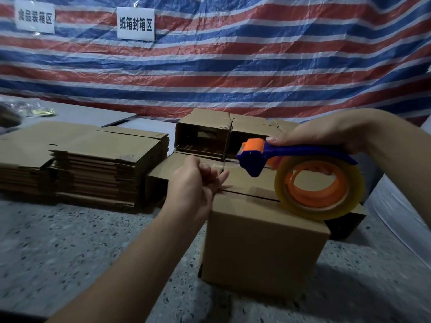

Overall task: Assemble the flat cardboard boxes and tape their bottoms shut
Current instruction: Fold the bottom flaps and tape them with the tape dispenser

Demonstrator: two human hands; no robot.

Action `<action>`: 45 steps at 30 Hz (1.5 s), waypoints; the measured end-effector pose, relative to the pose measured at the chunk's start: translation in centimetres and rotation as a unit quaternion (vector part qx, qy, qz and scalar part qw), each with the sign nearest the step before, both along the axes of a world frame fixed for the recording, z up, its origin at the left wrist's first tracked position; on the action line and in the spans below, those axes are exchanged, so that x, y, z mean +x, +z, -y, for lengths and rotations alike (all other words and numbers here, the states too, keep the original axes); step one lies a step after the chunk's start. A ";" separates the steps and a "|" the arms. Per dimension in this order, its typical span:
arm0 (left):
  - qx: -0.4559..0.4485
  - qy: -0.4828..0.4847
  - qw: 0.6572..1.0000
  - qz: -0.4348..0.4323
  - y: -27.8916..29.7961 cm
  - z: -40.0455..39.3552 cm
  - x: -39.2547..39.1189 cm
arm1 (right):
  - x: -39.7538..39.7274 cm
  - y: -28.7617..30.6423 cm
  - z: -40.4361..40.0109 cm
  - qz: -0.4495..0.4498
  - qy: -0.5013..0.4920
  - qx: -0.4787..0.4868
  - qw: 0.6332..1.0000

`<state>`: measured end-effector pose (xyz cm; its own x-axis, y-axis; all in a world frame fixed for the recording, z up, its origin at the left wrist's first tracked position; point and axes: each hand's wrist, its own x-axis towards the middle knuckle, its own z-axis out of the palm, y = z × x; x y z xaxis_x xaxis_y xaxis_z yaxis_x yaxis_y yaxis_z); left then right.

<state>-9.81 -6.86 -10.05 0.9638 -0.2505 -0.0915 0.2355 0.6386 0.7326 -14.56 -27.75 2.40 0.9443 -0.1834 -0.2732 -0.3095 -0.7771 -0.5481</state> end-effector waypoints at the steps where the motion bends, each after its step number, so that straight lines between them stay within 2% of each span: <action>1: 0.029 0.002 1.000 0.002 -0.3 -0.7 0.3 | 0.2 0.1 -0.6 -0.019 -0.002 -0.011 1.000; 5: 0.224 -0.001 0.970 0.100 -2.0 -3.4 1.4 | 0.9 0.5 -2.2 -0.080 0.003 -0.072 0.994; 8: 0.279 -0.009 0.953 0.121 -3.4 -3.9 1.6 | 1.2 0.7 -2.7 -0.090 0.010 -0.094 0.991; 19: 0.282 -0.035 0.956 0.067 -6.7 -3.2 1.4 | 1.9 0.6 -4.5 -0.114 0.019 -0.156 0.981; 24: 0.295 -0.085 0.949 0.077 -7.7 -2.3 0.7 | 2.2 0.5 -4.5 -0.118 0.018 -0.158 0.980; 29: 0.311 -0.078 0.944 0.080 -8.0 -1.9 0.6 | 2.6 0.4 -4.4 -0.119 0.018 -0.175 0.977; 33: 0.353 -0.113 0.928 0.044 -8.8 -2.0 -0.3 | 2.7 0.4 -4.3 -0.122 0.029 -0.174 0.977; 35: 0.366 -0.084 0.922 0.091 -8.9 -2.2 -0.4 | 2.6 0.4 -4.4 -0.123 0.033 -0.164 0.978; 38: 0.359 0.028 0.911 0.201 -6.8 -2.6 -1.0 | 2.5 0.3 -4.4 -0.124 0.031 -0.157 0.979; 40: 0.356 -0.029 0.899 0.253 -5.0 -2.3 -1.7 | 2.6 0.4 -4.4 -0.122 0.025 -0.163 0.979; 42: 0.399 -0.106 0.871 0.267 -4.1 -2.0 -2.6 | 2.7 0.4 -4.3 -0.123 0.017 -0.170 0.978; 45: 0.440 -0.109 0.837 0.307 -3.9 -2.2 -3.1 | 2.8 0.4 -4.4 -0.119 0.004 -0.169 0.978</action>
<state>-12.89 -4.68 -13.96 0.8374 -0.5219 0.1625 -0.3172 -0.2219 0.9220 -11.75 -23.38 2.77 0.8633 -0.2942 -0.4101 -0.3900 -0.9047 -0.1718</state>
